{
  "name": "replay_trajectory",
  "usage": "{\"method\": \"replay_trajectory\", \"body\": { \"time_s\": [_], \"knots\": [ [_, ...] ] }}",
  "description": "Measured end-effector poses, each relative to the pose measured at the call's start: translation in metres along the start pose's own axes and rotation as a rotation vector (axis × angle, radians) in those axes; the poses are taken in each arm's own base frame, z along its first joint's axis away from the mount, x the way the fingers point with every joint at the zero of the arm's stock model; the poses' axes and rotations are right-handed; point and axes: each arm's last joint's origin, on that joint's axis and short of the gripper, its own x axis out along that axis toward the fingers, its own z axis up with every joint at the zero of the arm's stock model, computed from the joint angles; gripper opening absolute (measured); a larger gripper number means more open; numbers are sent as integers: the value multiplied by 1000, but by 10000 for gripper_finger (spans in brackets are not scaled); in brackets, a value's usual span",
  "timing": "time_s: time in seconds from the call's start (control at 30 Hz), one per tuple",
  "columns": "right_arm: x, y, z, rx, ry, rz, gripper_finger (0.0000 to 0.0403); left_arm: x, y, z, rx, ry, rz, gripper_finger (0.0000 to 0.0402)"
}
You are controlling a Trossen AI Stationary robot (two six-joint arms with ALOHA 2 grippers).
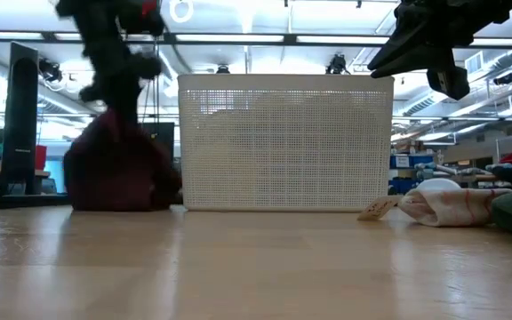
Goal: Sort clothes
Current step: Put the dark red underwear into the white bin
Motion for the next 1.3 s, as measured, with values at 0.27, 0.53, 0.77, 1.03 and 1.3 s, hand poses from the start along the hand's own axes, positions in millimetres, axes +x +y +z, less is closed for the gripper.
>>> {"method": "replay_trajectory", "body": {
  "time_s": [0.27, 0.53, 0.77, 1.03, 1.3],
  "knots": [
    [0, 0, 0, -45, 11, 5, 48, -83, -7, 47, 52, -236, -76, 0],
    [0, -2, -1, -68, 22, -16, 48, -155, -4, 68, 102, -447, -151, 0],
    [1, -3, 1, -78, 14, -25, 48, -187, -16, 97, 129, -769, -344, 0],
    [4, -6, 6, -53, -6, -44, 48, -181, -39, 136, 208, -987, -573, 0],
    [4, -7, 6, -32, -8, -45, 48, -153, -39, 144, 248, -830, -604, 0]
  ]
}}
